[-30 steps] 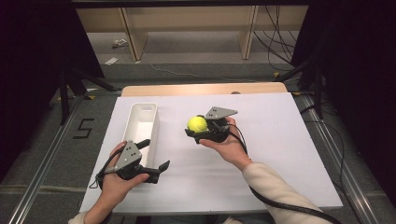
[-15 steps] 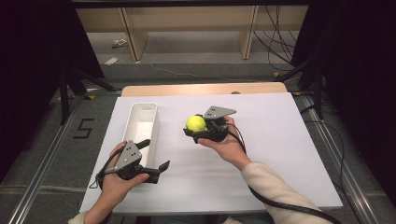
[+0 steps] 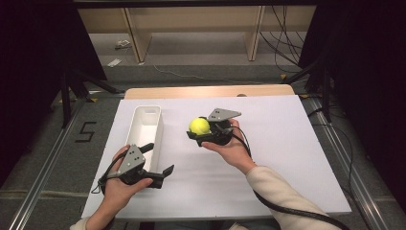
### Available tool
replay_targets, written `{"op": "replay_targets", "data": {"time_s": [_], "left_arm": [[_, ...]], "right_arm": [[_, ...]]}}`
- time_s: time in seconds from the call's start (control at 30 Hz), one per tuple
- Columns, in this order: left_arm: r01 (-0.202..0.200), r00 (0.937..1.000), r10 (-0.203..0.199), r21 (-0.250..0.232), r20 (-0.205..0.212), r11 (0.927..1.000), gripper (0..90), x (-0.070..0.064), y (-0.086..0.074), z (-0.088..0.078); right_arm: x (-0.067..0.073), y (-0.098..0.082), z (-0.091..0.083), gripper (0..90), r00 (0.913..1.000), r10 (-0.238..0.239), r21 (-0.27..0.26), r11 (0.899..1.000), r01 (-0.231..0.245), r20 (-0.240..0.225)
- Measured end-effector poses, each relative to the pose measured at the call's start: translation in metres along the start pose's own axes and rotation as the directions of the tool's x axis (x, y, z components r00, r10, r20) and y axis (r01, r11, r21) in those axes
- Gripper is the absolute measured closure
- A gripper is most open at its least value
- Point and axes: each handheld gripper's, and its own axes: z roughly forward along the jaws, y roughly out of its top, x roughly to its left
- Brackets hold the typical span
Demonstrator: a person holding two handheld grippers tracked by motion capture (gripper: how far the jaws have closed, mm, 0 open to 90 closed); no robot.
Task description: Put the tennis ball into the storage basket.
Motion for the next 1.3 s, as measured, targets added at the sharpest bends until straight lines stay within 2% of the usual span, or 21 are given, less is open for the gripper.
{"op": "replay_targets", "data": {"time_s": [1.3], "left_arm": [[0.0, 1.0, 0.0, 0.001, 0.001, 1.0, 0.9, -0.0003, -0.0002, -0.0001]], "right_arm": [[0.0068, 0.0068, 0.0088, 26.7, 0.9997, -0.013, -0.015, 1.0, 0.013, -0.022]]}}
